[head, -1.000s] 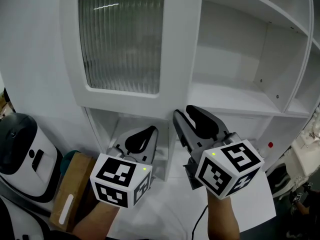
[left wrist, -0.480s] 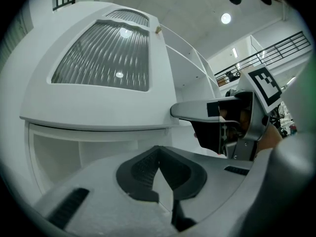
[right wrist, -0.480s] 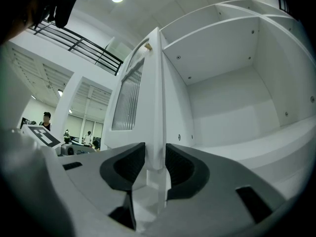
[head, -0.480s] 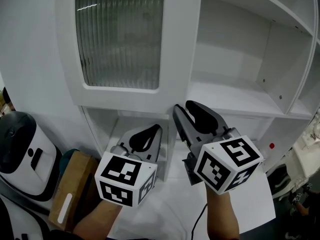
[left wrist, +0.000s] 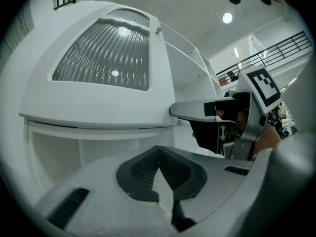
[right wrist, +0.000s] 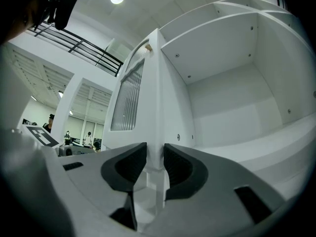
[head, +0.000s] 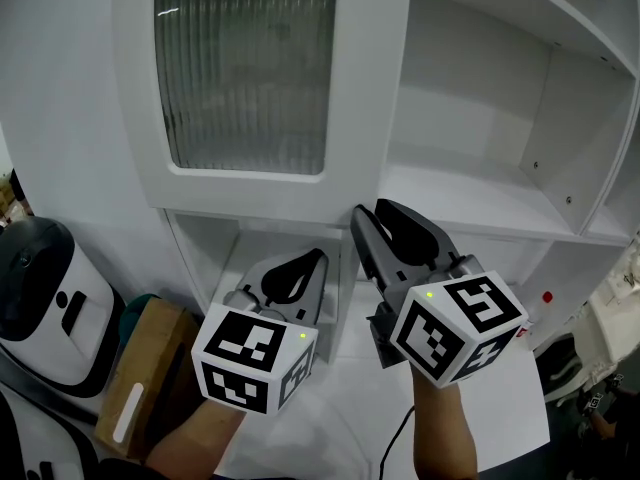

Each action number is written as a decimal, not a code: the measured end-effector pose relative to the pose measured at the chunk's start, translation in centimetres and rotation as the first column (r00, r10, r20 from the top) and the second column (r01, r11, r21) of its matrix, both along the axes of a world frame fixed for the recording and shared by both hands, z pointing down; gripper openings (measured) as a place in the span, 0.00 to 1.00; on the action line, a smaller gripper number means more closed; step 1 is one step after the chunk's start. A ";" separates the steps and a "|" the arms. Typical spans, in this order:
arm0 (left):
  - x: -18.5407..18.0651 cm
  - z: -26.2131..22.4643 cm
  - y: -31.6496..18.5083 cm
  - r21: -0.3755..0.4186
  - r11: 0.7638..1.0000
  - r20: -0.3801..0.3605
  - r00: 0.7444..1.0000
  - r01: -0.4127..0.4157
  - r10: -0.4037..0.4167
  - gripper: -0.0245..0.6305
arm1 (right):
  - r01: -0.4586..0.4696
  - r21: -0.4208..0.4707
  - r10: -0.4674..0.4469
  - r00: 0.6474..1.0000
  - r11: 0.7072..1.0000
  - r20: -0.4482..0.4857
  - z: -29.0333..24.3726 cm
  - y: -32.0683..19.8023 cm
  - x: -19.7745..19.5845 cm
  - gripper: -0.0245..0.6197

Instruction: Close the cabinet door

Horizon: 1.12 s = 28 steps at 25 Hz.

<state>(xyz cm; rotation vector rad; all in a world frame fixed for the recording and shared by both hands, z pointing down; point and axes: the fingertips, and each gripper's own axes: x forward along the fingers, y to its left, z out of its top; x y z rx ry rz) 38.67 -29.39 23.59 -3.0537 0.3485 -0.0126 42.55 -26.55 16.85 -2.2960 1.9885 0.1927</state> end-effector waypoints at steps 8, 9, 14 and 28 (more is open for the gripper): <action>-0.1 0.3 0.0 -0.009 1.000 0.007 1.000 0.001 -0.001 0.05 | -0.074 -0.001 0.074 0.996 0.997 -0.046 -0.1 0.3 -0.3 0.21; -0.2 0.4 0.0 -0.012 1.000 0.009 1.000 0.003 -0.003 0.05 | -0.084 -0.001 0.084 0.995 0.996 -0.048 -0.1 0.4 -0.4 0.21; -1.0 0.5 0.2 -0.016 1.000 0.006 1.000 0.005 -0.005 0.05 | -0.119 0.007 0.119 0.992 0.993 -0.044 0.0 1.2 -0.5 0.18; -5.2 0.2 0.6 -0.024 1.000 -0.006 1.000 -0.013 0.013 0.05 | -0.155 -0.027 0.154 0.987 0.987 -0.040 1.4 2.0 -5.0 0.13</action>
